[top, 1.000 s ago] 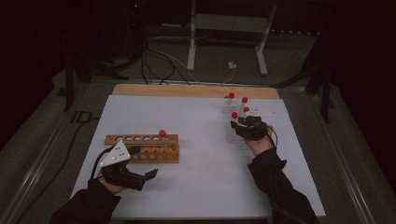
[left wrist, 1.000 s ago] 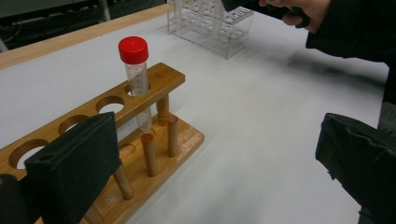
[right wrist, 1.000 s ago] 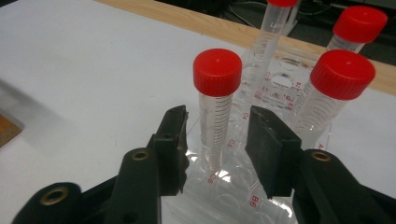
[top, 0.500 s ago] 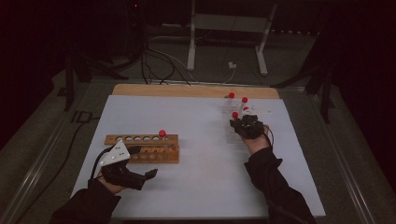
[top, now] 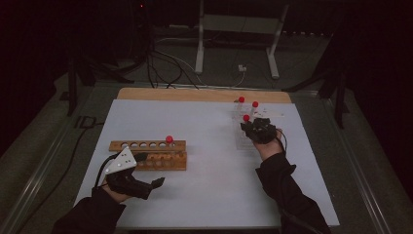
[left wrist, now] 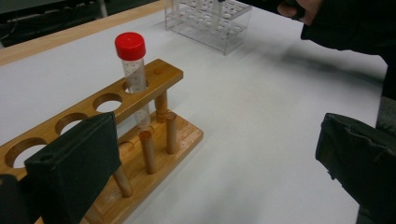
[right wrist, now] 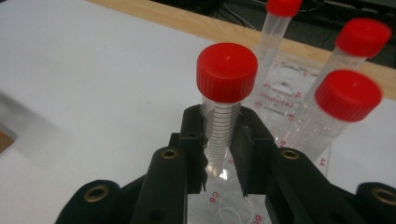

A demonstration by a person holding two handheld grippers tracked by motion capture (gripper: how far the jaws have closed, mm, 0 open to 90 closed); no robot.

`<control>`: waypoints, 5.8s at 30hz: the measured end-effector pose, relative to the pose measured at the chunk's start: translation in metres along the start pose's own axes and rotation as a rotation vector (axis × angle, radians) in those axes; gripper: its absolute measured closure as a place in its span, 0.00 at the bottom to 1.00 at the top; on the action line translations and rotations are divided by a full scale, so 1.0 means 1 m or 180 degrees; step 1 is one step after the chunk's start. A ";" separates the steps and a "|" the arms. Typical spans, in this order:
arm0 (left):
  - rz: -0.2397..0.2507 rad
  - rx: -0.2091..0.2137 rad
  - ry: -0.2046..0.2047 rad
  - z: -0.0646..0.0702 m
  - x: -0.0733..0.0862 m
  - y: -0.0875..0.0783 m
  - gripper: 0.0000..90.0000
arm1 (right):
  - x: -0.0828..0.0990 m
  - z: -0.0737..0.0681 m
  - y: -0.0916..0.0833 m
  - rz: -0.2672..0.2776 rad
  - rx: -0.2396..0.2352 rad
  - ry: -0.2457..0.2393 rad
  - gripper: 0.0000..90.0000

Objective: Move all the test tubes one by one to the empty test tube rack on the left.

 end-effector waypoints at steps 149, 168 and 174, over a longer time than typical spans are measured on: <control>0.0113 0.0365 0.0417 0.016 -0.058 0.001 0.80 | 0.020 -0.184 -0.035 -0.0152 -0.1648 -0.0863 0.31; 0.0222 -0.0046 0.0277 -0.021 -0.078 -0.007 0.80 | 0.015 -0.174 -0.046 0.0053 -0.1943 -0.0721 0.00; 0.0224 -0.0158 0.0266 -0.030 -0.083 -0.001 0.80 | 0.014 -0.170 -0.048 0.0089 -0.1893 -0.0724 0.00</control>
Point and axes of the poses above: each handheld gripper's, and its own axes: y roughly forward along the jaws, x roughly out of its underside, z roughly to its right, the point moved 1 cm from there along y, roughly forward along the jaws, and after that the axes turned 15 degrees about -x, right-handed, at the moved point
